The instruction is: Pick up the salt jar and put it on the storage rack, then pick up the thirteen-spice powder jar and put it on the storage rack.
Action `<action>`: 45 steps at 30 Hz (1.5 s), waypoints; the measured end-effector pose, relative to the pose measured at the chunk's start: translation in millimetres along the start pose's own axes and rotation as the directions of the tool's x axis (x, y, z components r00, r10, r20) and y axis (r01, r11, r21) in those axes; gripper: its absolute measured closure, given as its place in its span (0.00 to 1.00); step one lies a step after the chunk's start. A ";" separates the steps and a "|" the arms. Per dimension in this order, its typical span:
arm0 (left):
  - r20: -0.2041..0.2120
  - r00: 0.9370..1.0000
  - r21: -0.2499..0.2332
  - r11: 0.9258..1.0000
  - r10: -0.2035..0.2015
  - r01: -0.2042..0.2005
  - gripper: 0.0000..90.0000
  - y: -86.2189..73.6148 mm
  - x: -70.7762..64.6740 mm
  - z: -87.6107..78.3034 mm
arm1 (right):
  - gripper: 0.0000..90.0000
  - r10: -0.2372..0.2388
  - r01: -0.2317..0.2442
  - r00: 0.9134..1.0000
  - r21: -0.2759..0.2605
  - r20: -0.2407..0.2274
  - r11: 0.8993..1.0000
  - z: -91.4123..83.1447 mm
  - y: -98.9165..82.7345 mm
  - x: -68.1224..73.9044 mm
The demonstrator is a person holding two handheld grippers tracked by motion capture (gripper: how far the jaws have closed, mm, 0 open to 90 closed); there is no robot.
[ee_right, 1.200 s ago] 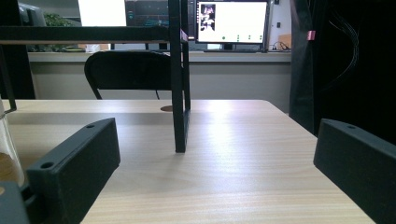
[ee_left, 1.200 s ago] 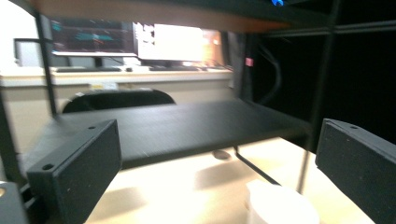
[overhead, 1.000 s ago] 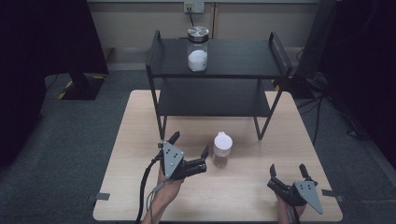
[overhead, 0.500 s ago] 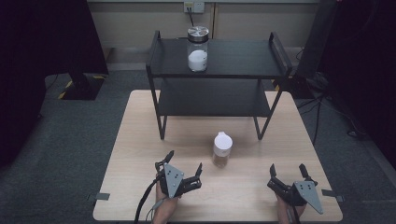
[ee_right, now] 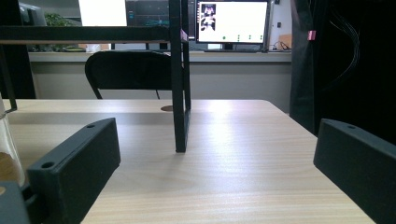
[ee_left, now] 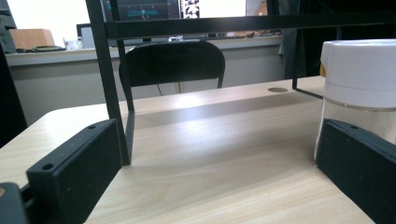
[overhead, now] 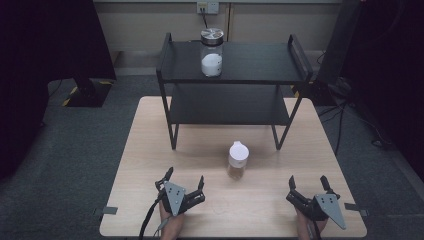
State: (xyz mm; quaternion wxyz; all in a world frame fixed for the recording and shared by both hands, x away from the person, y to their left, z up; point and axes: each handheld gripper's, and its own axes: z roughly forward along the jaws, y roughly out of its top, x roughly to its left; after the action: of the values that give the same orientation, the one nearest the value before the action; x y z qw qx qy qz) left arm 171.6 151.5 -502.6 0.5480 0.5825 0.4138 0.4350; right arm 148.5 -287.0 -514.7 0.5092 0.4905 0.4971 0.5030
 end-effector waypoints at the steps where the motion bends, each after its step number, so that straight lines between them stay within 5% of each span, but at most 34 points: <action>1: -0.003 1.000 0.004 1.000 0.002 -0.002 0.00 0.1 0.7 0.8 | 0.00 0.000 0.000 1.000 0.000 0.000 1.000 0.0 0.0 0.0; 9: 0.014 1.000 -0.030 0.999 -0.017 0.017 0.00 -12.2 5.4 0.7 | 0.00 -0.001 0.001 1.000 0.000 0.000 1.000 -0.1 0.0 0.1; 13: 0.010 0.998 -0.037 0.997 -0.062 0.063 0.00 -14.1 7.8 0.3 | 0.00 0.000 0.000 1.000 0.000 0.001 1.000 -0.1 0.0 0.1; 45: 0.003 0.998 -0.041 0.997 -0.061 0.061 0.00 -14.7 6.2 -0.6 | 0.00 -0.023 0.023 1.000 0.009 0.004 1.000 1.1 1.9 2.5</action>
State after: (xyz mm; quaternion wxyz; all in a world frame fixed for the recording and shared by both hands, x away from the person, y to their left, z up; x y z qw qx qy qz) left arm 172.7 158.4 -517.0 0.5731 0.5586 0.4222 0.4258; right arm 149.6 -284.5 -512.9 0.5137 0.4883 0.5038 0.4938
